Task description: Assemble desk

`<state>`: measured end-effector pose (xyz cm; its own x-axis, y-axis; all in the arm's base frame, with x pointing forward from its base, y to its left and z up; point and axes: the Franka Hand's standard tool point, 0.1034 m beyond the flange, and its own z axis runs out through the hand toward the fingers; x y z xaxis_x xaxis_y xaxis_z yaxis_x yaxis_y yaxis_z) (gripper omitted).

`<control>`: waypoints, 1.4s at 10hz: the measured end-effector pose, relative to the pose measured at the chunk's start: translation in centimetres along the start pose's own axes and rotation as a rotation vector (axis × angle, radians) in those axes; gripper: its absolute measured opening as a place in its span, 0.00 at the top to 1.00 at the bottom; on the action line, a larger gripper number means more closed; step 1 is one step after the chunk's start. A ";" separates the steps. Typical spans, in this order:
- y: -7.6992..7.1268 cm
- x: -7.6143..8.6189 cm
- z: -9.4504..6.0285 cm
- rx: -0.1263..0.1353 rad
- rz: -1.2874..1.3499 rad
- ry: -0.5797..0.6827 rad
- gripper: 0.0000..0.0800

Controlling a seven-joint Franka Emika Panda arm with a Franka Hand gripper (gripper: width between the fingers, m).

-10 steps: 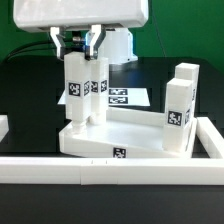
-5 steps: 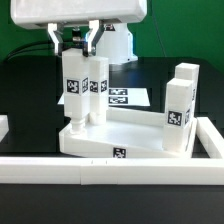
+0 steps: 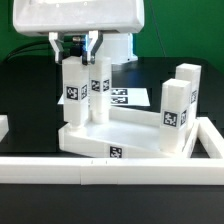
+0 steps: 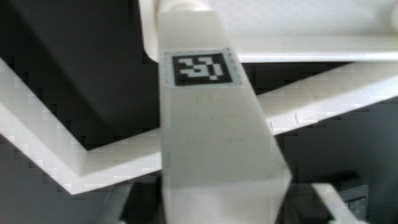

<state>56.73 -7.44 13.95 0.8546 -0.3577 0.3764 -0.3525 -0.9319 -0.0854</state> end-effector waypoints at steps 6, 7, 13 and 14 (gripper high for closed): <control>0.5 0.1 0.9 -0.021 -0.033 0.027 0.64; 0.5 0.3 1.0 -0.025 -0.044 0.042 0.64; 0.5 0.6 0.8 -0.020 -0.040 0.030 0.19; 0.6 0.9 0.5 -0.013 -0.034 0.017 0.19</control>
Offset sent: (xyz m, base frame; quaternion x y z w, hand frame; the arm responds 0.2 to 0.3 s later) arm 0.0008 0.0025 -0.0061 0.0097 0.0009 -0.0081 0.9999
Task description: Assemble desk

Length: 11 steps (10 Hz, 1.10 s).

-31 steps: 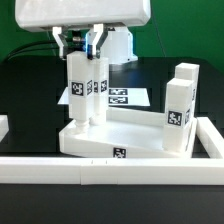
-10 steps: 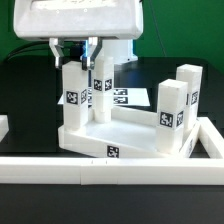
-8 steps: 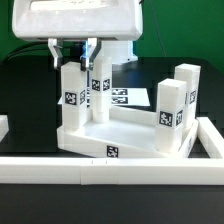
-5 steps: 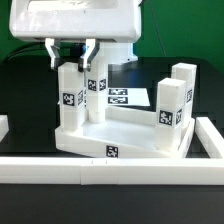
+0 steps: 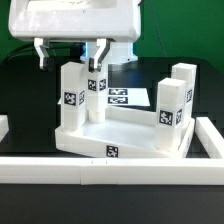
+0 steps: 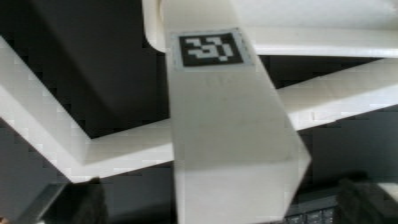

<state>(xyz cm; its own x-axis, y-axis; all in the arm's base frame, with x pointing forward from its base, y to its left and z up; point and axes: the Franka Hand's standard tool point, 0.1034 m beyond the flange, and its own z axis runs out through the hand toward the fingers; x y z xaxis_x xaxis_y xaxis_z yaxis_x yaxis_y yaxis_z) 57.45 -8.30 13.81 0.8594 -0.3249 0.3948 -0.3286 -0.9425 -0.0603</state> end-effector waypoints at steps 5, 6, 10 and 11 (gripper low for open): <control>0.3 0.3 -0.6 0.010 0.011 -0.025 0.19; 0.2 0.2 -0.5 0.014 0.012 -0.041 0.19; 0.4 -0.6 0.1 0.045 0.016 -0.242 0.19; 0.2 -1.2 0.2 0.061 0.018 -0.336 0.19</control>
Offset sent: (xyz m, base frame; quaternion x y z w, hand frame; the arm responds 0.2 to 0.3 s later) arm 0.0000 0.0000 0.0000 0.0000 0.0000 0.0000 1.0000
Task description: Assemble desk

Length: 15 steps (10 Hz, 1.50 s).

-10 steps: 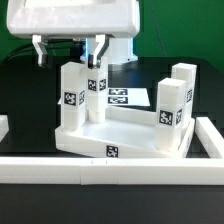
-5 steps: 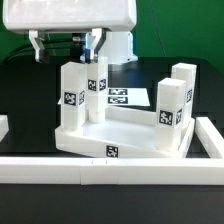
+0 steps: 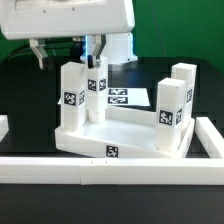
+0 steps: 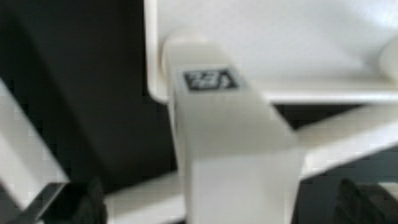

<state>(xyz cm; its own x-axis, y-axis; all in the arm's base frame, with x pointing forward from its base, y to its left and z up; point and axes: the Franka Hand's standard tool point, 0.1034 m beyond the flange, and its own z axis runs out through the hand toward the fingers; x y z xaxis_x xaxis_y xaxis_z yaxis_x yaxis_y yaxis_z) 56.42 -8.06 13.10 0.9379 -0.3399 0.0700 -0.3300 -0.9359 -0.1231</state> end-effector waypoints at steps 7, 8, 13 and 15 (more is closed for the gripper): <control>0.5 1.2 0.4 -0.066 -0.051 -0.112 0.19; 0.3 1.3 0.4 -0.068 -0.058 -0.099 0.19; -0.2 1.1 1.0 -0.073 -0.092 -0.091 0.49; -0.2 1.1 1.0 -0.072 -0.088 -0.091 0.64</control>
Offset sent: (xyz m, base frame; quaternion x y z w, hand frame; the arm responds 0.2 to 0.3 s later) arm 0.0000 0.0000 0.0000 0.0000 0.0000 0.0000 1.0000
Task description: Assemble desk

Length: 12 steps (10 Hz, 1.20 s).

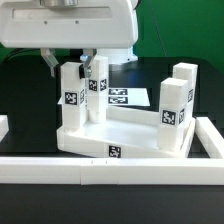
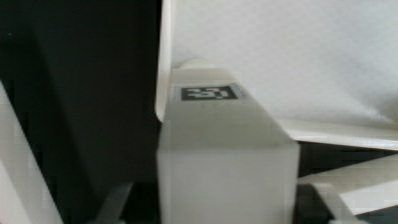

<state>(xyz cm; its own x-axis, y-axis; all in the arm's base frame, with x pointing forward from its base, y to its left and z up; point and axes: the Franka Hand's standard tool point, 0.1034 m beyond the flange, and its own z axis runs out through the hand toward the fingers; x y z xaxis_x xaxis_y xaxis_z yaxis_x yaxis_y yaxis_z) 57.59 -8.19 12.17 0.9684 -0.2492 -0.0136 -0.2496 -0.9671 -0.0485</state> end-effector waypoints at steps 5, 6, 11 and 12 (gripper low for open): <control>0.0 0.1 0.1 0.010 0.271 0.017 0.64; 0.0 0.2 0.1 0.011 0.392 0.024 0.64; -1.4 0.5 0.3 0.064 1.015 0.030 0.64; -1.7 0.5 0.3 0.070 1.091 0.030 0.64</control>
Offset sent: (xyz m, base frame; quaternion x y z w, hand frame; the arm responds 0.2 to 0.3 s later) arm 0.0000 0.0000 0.0000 0.0000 0.0000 0.1296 0.9916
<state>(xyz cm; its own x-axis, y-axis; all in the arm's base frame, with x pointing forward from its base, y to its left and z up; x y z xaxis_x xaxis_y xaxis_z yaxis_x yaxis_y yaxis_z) 58.53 -6.62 11.91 0.2252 -0.9725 -0.0591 -0.9720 -0.2201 -0.0820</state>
